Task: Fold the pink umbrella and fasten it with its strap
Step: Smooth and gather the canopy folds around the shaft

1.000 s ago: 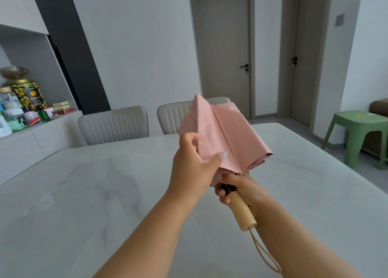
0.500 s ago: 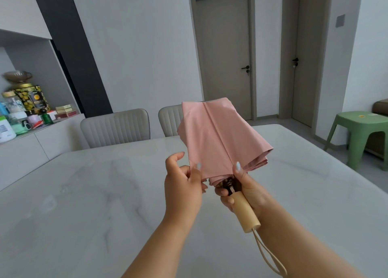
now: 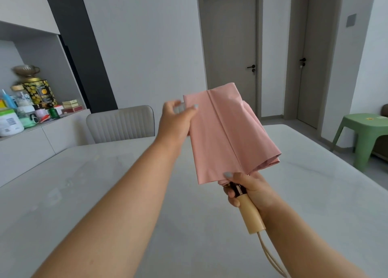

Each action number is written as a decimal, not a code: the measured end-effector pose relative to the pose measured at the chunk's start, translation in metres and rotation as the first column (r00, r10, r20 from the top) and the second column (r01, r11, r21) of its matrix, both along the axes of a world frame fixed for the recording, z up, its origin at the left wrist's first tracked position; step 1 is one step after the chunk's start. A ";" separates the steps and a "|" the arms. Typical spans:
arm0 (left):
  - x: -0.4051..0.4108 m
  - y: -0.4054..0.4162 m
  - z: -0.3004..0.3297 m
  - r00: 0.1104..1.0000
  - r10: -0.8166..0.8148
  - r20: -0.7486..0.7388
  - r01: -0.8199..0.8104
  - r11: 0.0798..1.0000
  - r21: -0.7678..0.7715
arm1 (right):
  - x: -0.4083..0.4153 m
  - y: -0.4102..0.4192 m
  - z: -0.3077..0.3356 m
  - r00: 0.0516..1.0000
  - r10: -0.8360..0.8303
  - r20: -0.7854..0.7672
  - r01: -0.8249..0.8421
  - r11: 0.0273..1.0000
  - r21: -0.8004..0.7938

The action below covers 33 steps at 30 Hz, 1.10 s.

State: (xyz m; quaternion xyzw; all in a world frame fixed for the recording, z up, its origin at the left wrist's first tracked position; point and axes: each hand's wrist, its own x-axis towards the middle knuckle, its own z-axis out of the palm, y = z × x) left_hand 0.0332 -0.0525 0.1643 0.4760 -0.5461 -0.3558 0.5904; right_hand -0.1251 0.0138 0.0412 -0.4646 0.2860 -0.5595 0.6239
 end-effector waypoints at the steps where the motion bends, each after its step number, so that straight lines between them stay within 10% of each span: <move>1: 0.001 -0.005 0.012 0.999 -0.004 0.050 0.005 1.000 -0.020 | 0.000 0.000 0.000 1.000 0.010 0.003 -0.010 1.000 -0.005; 9: 0.010 -0.020 0.060 0.897 -0.108 0.429 0.109 0.994 0.023 | 0.000 0.000 -0.001 0.998 0.061 0.029 -0.060 0.998 -0.016; 16: 0.005 -0.035 0.030 0.954 0.111 0.277 -0.107 0.994 -0.029 | 0.001 0.005 0.007 0.991 0.093 0.098 -0.096 0.995 0.020; 30: -0.020 -0.021 -0.005 0.715 0.628 0.308 -0.511 0.769 -0.383 | 0.006 0.005 0.003 1.000 -0.007 -0.004 0.007 1.000 0.016; 33: -0.042 -0.013 -0.013 0.736 0.544 0.403 -0.419 0.833 -0.360 | 0.007 0.005 0.003 0.997 -0.050 -0.052 0.050 0.999 0.014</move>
